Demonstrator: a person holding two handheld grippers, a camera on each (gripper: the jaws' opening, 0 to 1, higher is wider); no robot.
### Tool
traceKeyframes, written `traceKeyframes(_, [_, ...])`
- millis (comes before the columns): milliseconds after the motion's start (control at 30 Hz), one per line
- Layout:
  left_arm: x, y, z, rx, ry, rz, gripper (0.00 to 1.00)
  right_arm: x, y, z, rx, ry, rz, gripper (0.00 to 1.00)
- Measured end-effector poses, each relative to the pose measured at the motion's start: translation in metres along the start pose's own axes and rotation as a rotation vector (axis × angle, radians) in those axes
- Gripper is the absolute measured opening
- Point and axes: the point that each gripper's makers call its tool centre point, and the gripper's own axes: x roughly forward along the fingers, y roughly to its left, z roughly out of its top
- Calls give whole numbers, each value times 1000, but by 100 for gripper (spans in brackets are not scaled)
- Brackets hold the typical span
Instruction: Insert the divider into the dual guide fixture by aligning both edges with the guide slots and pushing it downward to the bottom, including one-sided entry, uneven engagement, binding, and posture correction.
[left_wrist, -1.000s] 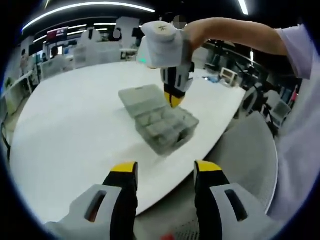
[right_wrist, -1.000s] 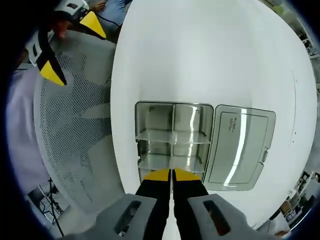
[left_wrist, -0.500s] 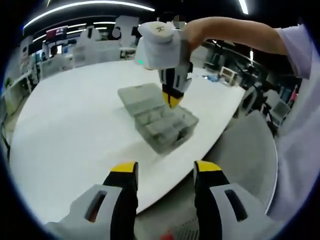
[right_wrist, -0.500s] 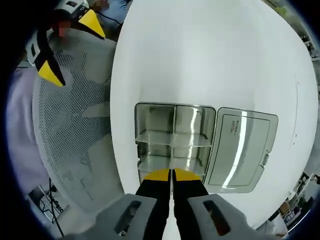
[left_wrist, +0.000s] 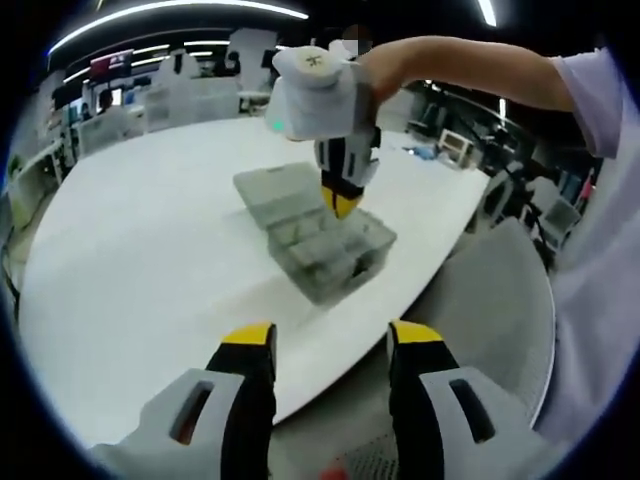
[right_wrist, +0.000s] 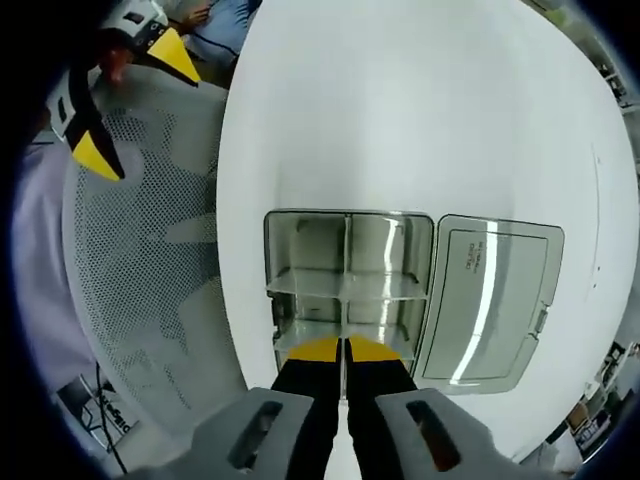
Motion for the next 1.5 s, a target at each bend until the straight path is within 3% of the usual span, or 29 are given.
traceKeyframes(767, [2,-2,-9,-13,51,-9,41,26,-2,5,11,-68,50,0])
traceKeyframes(1500, [2,-4,-11,-22,62,-18,40,27,7,6,5,-85,43,0])
